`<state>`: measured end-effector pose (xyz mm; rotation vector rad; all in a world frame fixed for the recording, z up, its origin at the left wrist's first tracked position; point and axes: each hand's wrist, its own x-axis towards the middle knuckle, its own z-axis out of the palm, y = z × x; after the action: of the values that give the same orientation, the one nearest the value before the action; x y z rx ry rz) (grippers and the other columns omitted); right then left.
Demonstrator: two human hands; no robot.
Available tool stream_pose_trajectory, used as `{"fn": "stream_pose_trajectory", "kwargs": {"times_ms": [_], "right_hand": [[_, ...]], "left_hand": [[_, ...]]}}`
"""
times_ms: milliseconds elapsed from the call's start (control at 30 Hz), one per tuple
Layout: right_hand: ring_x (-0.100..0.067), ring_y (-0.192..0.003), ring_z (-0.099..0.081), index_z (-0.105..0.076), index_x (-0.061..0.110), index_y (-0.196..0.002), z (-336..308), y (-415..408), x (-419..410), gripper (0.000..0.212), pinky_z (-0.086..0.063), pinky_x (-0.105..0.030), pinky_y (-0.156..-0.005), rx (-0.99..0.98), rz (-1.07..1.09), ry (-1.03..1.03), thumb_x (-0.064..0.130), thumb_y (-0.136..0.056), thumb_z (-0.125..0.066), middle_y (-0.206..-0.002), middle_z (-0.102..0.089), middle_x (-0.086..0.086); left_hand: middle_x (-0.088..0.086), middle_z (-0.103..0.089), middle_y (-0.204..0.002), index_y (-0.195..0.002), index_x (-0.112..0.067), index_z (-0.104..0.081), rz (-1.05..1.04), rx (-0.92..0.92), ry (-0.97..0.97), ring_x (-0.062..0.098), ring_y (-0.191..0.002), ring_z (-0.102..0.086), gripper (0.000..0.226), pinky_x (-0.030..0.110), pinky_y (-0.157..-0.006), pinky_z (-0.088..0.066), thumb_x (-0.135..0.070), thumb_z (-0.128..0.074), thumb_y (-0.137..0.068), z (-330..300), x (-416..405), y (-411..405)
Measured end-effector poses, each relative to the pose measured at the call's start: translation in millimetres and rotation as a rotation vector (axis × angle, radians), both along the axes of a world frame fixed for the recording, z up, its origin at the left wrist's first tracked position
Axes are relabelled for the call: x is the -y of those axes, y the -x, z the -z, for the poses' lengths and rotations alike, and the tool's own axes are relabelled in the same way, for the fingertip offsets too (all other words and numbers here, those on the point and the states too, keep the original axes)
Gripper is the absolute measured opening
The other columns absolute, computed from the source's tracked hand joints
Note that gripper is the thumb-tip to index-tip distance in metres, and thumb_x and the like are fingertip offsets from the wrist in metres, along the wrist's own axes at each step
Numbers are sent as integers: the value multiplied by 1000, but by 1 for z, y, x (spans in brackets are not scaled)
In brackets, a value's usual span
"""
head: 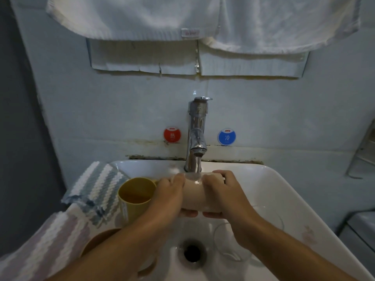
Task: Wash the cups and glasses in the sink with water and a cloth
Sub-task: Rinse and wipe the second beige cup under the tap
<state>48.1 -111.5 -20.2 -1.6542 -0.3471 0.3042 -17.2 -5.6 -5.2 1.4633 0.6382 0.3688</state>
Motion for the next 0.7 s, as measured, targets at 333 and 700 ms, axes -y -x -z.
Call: {"fn": "stream_pose_trajectory", "kwargs": {"times_ms": [333,700], "right_hand": [[-18,-95,-52,-41,26,-126,-1,1,2,38,-60,-34,-71,-23,14,-2,30,-93,-61,-111,-47,2],[-13,-92,-51,-41,28,-125,1,0,1,36,-52,-22,-58,8,4,-39,34,-94,-58,-107,-47,8]], "left_hand": [[4,-49,-106,-130,-18,-45,81,9,-47,23,-85,-61,45,43,-72,-62,-32,-64,-92,-1,1,5],[17,-56,-117,-127,-5,-43,114,33,-90,32,-97,-65,52,47,-73,-62,-27,-70,-88,-3,6,6]]}}
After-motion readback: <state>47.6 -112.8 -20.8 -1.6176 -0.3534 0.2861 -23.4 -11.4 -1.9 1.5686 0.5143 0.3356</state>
